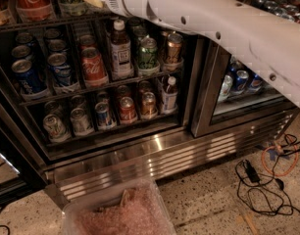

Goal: Pick water bottle from top shelf of fridge

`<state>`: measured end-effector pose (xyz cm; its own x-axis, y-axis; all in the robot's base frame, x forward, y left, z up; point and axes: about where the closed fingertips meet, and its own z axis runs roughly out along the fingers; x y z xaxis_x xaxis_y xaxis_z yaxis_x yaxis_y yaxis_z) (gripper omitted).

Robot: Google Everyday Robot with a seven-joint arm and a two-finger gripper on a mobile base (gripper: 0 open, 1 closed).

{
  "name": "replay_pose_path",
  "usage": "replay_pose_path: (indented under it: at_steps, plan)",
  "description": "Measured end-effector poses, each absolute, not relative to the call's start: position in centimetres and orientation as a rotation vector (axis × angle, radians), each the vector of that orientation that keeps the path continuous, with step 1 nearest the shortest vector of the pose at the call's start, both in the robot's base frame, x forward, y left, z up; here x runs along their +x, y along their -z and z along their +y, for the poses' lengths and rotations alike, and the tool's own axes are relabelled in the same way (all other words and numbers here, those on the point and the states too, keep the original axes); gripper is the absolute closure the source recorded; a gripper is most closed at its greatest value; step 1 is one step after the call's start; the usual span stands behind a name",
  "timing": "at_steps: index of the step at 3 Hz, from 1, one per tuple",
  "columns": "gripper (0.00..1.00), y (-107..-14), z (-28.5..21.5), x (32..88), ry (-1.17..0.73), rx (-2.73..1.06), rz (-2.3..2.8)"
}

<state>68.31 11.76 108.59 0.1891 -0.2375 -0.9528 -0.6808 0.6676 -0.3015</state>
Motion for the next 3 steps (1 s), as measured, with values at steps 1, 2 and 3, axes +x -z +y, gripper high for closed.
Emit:
replay_pose_path:
  at_steps: [1, 2, 3]
  plan:
    - [1.0, -107.9, 11.3, 67.8, -0.36, -0.853, 1.409]
    - [1.0, -107.6, 10.8, 67.2, -0.348, -0.872, 1.429]
    - [1.0, -107.7, 10.3, 66.9, -0.379, -0.862, 1.433]
